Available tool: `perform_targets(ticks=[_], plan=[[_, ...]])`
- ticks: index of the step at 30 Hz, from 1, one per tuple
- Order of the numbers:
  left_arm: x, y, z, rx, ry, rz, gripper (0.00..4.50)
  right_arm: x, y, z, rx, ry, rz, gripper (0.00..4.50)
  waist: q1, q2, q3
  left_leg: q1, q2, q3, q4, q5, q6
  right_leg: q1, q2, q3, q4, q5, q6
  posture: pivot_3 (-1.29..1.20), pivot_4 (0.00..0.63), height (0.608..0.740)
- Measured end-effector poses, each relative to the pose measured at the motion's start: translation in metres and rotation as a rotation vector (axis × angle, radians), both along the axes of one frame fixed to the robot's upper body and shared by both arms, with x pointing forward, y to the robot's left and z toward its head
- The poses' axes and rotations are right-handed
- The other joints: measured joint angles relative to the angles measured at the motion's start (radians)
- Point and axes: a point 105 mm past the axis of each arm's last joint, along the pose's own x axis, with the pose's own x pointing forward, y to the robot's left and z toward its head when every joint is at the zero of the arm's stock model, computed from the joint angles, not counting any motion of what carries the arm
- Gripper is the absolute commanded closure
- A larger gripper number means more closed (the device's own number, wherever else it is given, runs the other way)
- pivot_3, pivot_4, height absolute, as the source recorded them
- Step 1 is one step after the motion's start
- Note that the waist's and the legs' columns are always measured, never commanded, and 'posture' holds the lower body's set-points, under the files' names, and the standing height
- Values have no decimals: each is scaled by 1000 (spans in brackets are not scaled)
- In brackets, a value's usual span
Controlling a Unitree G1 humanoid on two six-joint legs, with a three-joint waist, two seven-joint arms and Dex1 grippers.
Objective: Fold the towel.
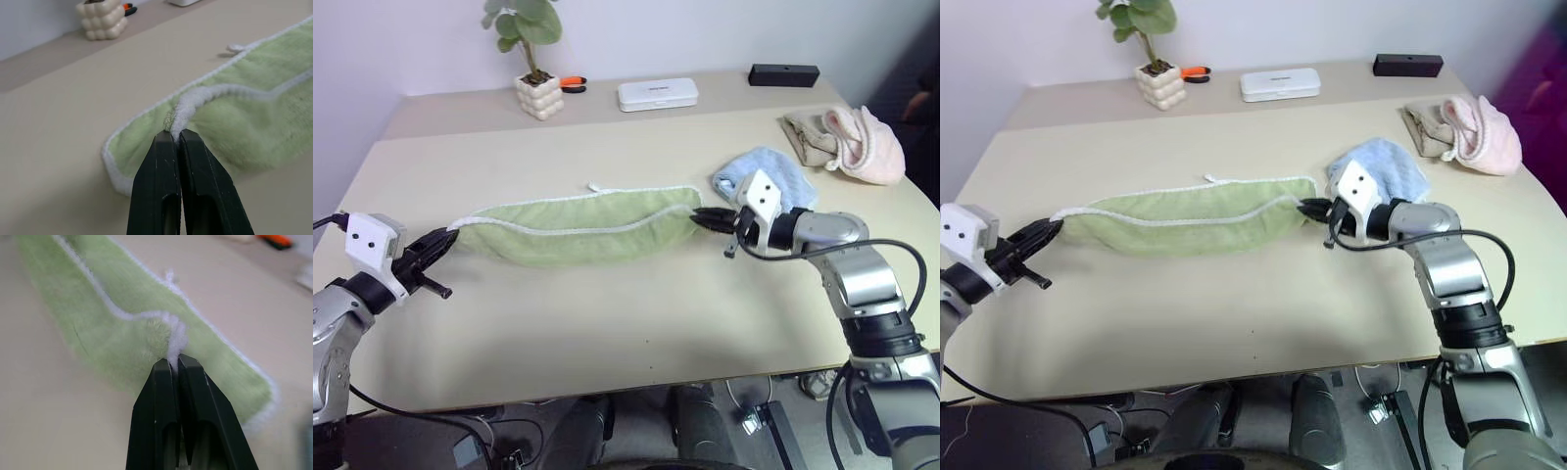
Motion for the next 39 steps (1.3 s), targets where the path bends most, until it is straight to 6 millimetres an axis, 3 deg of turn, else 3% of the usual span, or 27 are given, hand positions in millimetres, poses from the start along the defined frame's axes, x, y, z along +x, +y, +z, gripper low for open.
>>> perform_targets(ticks=[1,3,6,15,18,22,26,28,31,35,36,39], plan=[[-2,-2,0,-10,-5,4,4500,-5,-2,-7,-34,24,15,3853,10,0,0,2,1,1,0,0,0,2,1,0,0,0,0,0,150,740],[-4,-2,-2,-21,9,11,4500,-13,-3,-20,-69,82,37,3118,15,0,0,4,2,1,0,0,0,4,1,-1,0,0,0,0,150,740],[-3,-4,0,-21,9,6,4500,-15,-6,-24,-90,96,36,1631,11,0,0,4,2,2,-1,0,0,3,1,0,-1,0,1,0,150,740],[5,-18,4,-25,4,-40,4500,-9,-24,-32,-166,101,-23,1631,10,-1,0,4,3,4,-4,0,0,1,1,0,-1,1,0,0,150,740],[7,-22,3,-26,8,-56,4500,-9,-20,-33,-146,103,-18,2411,10,-1,0,4,3,4,-4,0,0,1,1,0,-1,1,0,0,150,740],[7,-23,2,-27,17,-57,4500,-10,-16,-33,-114,127,-3,4412,10,-1,0,4,3,4,-4,0,0,1,1,0,-1,1,0,0,150,740],[5,-23,0,-21,31,-61,4500,-6,-13,-23,-102,106,10,4465,10,-1,0,4,3,4,-4,0,0,1,1,0,-2,1,0,0,150,740],[7,-21,1,6,30,-60,4500,4,-15,-11,-96,62,-8,4465,10,0,0,4,3,4,-4,0,0,1,1,0,-2,1,0,0,150,740],[39,-11,29,20,-92,0,4500,46,-24,30,-86,-112,-133,4465,14,-1,1,4,3,4,-3,1,-3,1,2,0,-1,2,-2,0,150,740],[78,13,92,43,-321,152,4500,83,-33,101,-82,-381,-261,4465,11,-2,0,4,3,4,-4,5,-9,1,2,-1,-1,4,-1,0,150,740],[91,25,115,14,-388,224,4500,94,-38,118,-71,-428,-313,4465,10,-4,1,1,3,4,-3,5,-10,-2,2,-2,0,4,-1,0,150,740],[98,41,188,-51,-602,322,4500,100,-21,174,-14,-600,-316,4465,-8,-7,3,-9,3,3,-4,6,-10,-12,2,-1,0,6,-1,0,150,740]])
